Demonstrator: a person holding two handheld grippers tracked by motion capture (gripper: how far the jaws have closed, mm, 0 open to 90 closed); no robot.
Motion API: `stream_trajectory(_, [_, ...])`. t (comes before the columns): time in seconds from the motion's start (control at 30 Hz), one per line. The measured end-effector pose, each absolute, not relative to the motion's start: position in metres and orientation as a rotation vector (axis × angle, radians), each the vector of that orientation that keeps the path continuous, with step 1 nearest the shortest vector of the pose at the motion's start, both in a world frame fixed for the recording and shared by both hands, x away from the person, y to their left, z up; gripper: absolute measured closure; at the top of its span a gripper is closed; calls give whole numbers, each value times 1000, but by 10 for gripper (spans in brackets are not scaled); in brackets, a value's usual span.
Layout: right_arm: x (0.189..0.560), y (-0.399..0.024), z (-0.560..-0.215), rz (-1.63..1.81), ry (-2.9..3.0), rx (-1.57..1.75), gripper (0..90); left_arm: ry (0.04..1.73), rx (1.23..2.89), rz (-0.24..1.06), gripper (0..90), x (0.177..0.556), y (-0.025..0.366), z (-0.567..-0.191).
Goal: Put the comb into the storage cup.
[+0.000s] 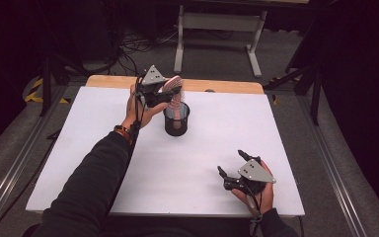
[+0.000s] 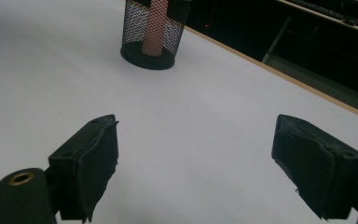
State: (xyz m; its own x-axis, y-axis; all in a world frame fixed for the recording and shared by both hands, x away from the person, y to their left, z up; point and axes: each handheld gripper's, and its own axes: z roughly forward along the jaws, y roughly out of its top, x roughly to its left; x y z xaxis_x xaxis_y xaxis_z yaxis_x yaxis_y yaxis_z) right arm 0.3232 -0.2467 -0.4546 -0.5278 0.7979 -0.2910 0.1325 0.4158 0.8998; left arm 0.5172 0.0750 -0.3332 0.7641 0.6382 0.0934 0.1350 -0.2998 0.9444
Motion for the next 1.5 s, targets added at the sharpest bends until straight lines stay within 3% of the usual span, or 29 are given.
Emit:
stream_trajectory(0.67, [324,-246,-456,1137,1971,787,161,673,1768,588,600,526,82,-346])
stream_trajectory(0.83, [326,-247,-457,1120,1960,809,161,705,1767,655,577,528,87,-351])
stream_trajectory(1.5, [328,-244,-459,1117,1986,803,159,815,1673,525,540,535,122,-377])
